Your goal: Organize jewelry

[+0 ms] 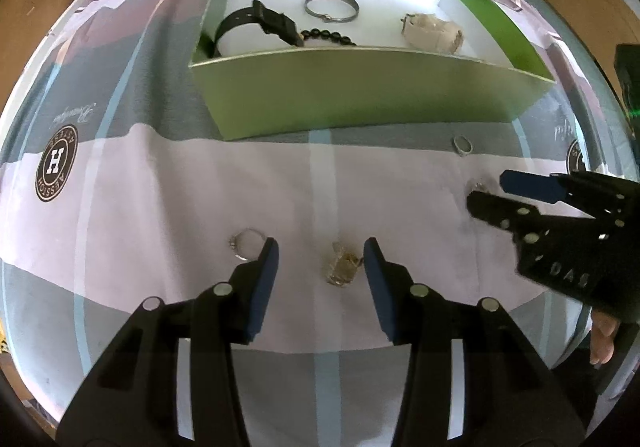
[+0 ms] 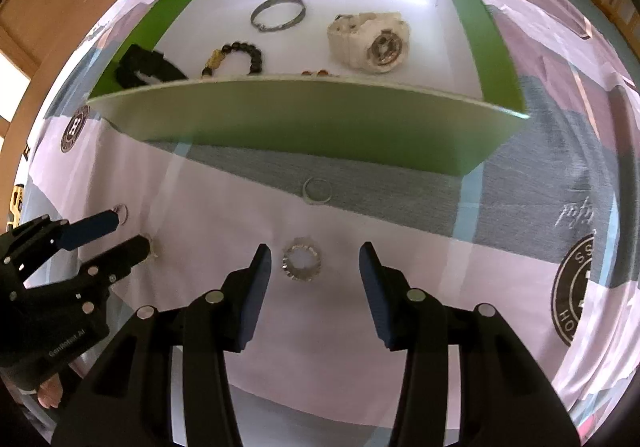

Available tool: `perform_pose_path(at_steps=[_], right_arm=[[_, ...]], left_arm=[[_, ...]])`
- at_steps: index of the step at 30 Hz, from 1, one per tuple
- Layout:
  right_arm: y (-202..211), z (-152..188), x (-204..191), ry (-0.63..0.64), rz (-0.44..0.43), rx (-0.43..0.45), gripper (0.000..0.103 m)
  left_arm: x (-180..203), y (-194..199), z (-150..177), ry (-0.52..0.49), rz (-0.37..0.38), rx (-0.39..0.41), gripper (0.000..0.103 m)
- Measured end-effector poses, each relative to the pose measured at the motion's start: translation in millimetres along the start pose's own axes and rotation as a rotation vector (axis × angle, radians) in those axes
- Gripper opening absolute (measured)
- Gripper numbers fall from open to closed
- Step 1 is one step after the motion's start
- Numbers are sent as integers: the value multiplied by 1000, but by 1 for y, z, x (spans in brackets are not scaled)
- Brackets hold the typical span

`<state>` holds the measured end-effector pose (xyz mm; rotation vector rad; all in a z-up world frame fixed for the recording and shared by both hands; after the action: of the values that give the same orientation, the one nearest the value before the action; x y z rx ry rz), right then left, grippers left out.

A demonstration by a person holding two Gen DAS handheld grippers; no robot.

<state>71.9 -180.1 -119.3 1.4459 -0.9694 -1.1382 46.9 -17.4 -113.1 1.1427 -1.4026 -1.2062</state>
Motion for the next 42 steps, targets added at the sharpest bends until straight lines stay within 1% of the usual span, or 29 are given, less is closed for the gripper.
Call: perform_pose_path(at_steps=[2, 8, 9, 10, 11, 12, 13, 14, 17, 19, 22, 23, 24, 25, 26, 29, 32, 37, 42], right_arm=[[-4, 1, -7, 20, 9, -10, 47], [-13, 1, -17, 53, 43, -27, 47], [-14, 0, -18, 58, 51, -26, 44], [-14, 0, -19, 63, 63, -23, 31], [-14, 0, -19, 69, 69, -20, 25], [-13, -1, -20, 71, 70, -18, 21], [-13, -1, -19, 67, 56, -19, 21], [-12, -1, -18, 66, 47, -22, 21], [-9, 0, -14, 63, 41, -18, 21], [-6, -1, -12, 55, 38, -12, 21], [-2, -3, -9, 43, 48, 3, 21], [-1, -4, -8, 39, 47, 6, 21], [0, -3, -7, 35, 44, 7, 21], [0, -4, -6, 31, 42, 5, 21], [0, -4, -5, 28, 43, 2, 21], [-3, -1, -2, 23, 44, -8, 21], [-5, -2, -5, 31, 46, -15, 21], [-12, -9, -12, 44, 53, -28, 21], [-14, -12, -13, 45, 56, -31, 21]], left_arm=[[5, -4, 1, -14, -12, -8, 45], [7, -14, 0, -14, -23, -26, 45], [7, -14, 0, -13, -22, -25, 42], [7, -14, 0, -10, -19, -23, 32], [5, -13, 0, -7, -12, -22, 28], [6, -13, 0, -4, -2, -23, 23], [5, -12, 0, -1, 7, -21, 20], [4, -11, 0, 1, 8, -20, 20], [3, -7, -1, 7, 13, -10, 18], [1, -2, -2, 14, 24, 0, 15], [-5, 6, -4, 27, 41, 17, 15], [-7, 8, -5, 31, 41, 18, 15], [-9, 9, -5, 39, 38, 20, 27], [-11, 10, -6, 46, 34, 20, 45], [-11, 10, -6, 49, 27, 23, 49], [-10, 7, -5, 35, 21, 14, 49], [-1, -1, -6, 10, -1, 4, 49], [13, -10, -3, -28, -39, -4, 49], [19, -15, -4, -44, -56, -9, 48]])
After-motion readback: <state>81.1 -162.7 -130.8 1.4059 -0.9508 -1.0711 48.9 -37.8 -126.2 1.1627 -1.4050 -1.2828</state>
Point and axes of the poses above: each gripper's, at about its wrist camera, not at the fingertips, and y roughly against the way its jaws point, x to its right, z to its underside, the point moved 4 cm from there along -y, roughly the way its jaws point, and after that the axes turned 15 degrees about -x, right-handed, at the moved point
